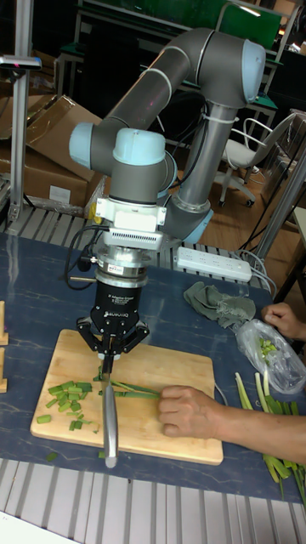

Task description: Chop the scallions

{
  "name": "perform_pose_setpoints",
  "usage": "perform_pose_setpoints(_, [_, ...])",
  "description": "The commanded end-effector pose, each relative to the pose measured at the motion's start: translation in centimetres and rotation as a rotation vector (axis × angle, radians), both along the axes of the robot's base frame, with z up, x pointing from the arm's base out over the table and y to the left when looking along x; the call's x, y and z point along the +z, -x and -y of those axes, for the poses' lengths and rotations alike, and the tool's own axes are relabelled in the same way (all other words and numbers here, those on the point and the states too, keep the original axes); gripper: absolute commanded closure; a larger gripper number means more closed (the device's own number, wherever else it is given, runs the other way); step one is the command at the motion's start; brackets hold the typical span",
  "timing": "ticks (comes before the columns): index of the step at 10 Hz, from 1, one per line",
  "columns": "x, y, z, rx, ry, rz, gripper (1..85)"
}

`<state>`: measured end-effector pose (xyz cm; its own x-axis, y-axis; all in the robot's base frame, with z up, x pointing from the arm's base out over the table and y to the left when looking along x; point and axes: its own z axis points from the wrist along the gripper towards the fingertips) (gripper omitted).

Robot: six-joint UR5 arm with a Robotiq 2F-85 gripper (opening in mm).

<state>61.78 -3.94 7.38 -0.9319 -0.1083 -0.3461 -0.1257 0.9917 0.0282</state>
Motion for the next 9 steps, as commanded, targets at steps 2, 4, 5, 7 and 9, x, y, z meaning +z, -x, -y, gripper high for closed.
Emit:
perform_pose_setpoints(2, [1.1, 1.0, 0.6, 0.027, 0.015, -0.033, 84.3])
perform_pose_setpoints(4, [1.7, 1.0, 0.0, 0.030, 0.025, -0.063, 84.3])
perform_pose_setpoints(5, [2.1, 0.9, -0.3, 0.032, 0.037, -0.082, 84.3])
perform_pose_setpoints(7, [2.7, 0.8, -1.3, 0.046, 0.033, -0.113, 84.3])
perform_pose_setpoints(9, [3.0, 0.4, -3.2, 0.002, 0.000, -0.136, 84.3])
